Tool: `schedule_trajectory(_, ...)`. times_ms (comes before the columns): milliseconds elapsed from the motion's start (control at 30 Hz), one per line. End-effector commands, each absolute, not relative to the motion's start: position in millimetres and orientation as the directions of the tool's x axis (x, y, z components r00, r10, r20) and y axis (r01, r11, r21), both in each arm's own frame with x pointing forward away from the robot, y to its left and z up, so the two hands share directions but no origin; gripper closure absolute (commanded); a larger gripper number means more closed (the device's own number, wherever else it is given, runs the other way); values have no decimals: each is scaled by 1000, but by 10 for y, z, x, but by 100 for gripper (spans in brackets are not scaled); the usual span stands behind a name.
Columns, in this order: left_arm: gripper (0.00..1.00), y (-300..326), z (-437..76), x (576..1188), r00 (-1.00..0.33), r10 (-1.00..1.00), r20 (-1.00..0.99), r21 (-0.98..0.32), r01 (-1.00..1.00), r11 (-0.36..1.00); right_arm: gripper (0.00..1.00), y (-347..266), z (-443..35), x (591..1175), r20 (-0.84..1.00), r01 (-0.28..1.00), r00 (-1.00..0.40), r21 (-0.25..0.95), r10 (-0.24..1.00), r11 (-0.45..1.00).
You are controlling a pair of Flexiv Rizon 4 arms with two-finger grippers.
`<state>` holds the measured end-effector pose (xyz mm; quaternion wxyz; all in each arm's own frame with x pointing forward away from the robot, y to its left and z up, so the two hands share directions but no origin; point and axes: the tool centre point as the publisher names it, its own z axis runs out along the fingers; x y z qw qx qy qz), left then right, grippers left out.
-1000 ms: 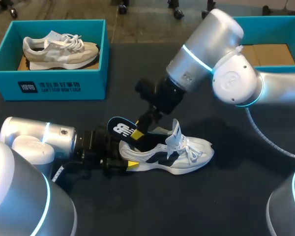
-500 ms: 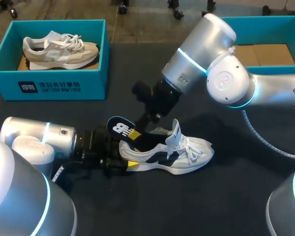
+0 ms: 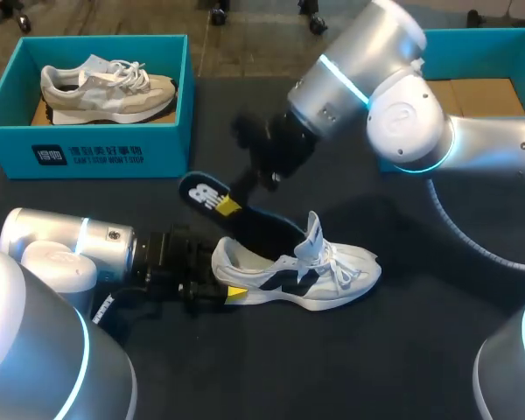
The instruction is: Take the shoe out of the shoebox, open the shoe tongue, remove and reinsert the insole, then place the shoe into the shoebox
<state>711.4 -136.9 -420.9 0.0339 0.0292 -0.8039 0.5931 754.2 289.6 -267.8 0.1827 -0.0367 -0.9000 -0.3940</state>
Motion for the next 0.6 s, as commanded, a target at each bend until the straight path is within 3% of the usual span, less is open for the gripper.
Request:
schedule_trajectory(33,100,-1375,-4236,7128,-996,-6,90,-950,-88,298,100,2811,-2569,7476,294,190,-954,756,-65,626)
schedule_trajectory(300,100,-1375,-4236,7128,-996,-6,90,-950,-88,298,100,2950,-2349,7696,213,122,-973,808,-93,577)
schedule_trajectory(600,100,-1375,-4236,7128,-996,-6,90,-950,-88,298,100,3019,-2184,7847,131,125,-991,878,18,463)
